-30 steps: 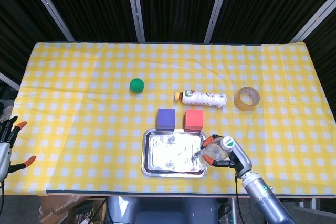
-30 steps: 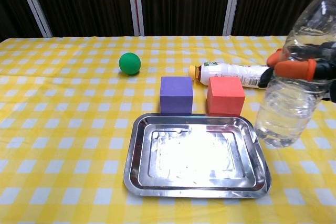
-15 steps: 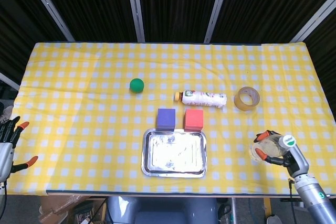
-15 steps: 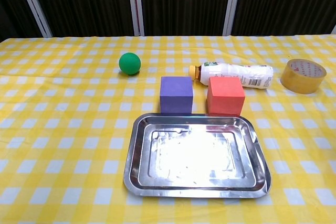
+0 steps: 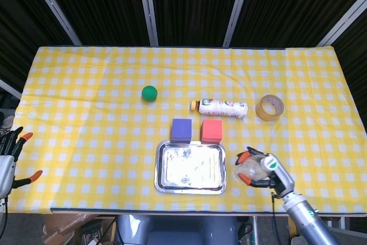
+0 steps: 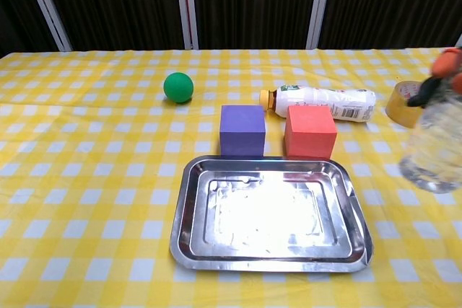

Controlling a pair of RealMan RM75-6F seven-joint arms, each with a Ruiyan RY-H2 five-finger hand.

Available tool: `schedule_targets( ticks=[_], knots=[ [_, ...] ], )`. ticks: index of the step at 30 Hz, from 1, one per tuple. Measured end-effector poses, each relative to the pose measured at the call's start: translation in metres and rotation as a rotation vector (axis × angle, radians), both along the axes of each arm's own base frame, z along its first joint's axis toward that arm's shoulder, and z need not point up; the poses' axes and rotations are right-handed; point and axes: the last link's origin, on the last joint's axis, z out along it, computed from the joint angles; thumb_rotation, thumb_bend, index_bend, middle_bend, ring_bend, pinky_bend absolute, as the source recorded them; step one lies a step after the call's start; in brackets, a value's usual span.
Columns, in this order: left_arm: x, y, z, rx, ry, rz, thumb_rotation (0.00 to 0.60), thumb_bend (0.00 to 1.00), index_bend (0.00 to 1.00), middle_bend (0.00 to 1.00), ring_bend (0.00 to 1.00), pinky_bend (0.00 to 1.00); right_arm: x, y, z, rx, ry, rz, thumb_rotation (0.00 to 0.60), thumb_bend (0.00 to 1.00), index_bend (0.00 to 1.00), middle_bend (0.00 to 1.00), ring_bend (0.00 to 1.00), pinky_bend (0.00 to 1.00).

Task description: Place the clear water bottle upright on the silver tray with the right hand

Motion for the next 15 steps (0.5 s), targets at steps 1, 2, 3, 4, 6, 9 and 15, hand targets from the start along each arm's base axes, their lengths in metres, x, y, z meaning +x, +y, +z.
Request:
schedule_targets(
  ticks=[1, 2, 3, 4, 6, 9, 15],
  knots=[
    [0.000, 0.000, 0.001, 0.000, -0.002, 0.000, 0.600, 0.16, 0.13, 0.00, 0.00, 0.00, 0.011, 0.000, -0.007, 0.009, -0.013, 0.016, 0.600, 0.61, 0.81, 0.63, 0.29, 0.00],
    [-0.001, 0.000, 0.001, 0.000, -0.004, 0.000, 0.600, 0.16, 0.13, 0.00, 0.00, 0.00, 0.021, -0.001, -0.015, 0.019, -0.026, 0.031, 0.600, 0.61, 0.81, 0.63, 0.29, 0.00],
    [-0.001, 0.000, 0.002, 0.000, -0.006, -0.001, 0.600, 0.16, 0.13, 0.00, 0.00, 0.00, 0.036, -0.001, -0.025, 0.034, -0.047, 0.050, 0.600, 0.61, 0.81, 0.63, 0.29, 0.00],
    [-0.001, 0.000, 0.002, 0.001, -0.008, -0.001, 0.600, 0.16, 0.13, 0.00, 0.00, 0.00, 0.047, 0.000, -0.032, 0.047, -0.064, 0.063, 0.600, 0.61, 0.81, 0.63, 0.29, 0.00],
    [-0.002, 0.000, 0.004, 0.001, -0.013, -0.001, 0.600, 0.16, 0.13, 0.00, 0.00, 0.00, 0.070, 0.001, -0.046, 0.073, -0.090, 0.090, 0.600, 0.61, 0.81, 0.63, 0.29, 0.00],
    [-0.003, 0.000, 0.006, 0.002, -0.014, 0.000, 0.600, 0.16, 0.13, 0.00, 0.00, 0.00, 0.086, 0.002, -0.056, 0.084, -0.073, 0.100, 0.600, 0.61, 0.81, 0.63, 0.29, 0.00],
    [-0.002, -0.001, 0.005, -0.001, -0.014, -0.002, 0.600, 0.16, 0.13, 0.00, 0.00, 0.00, 0.070, -0.004, -0.048, 0.053, -0.022, 0.008, 0.600, 0.61, 0.81, 0.63, 0.29, 0.00]
  ],
)
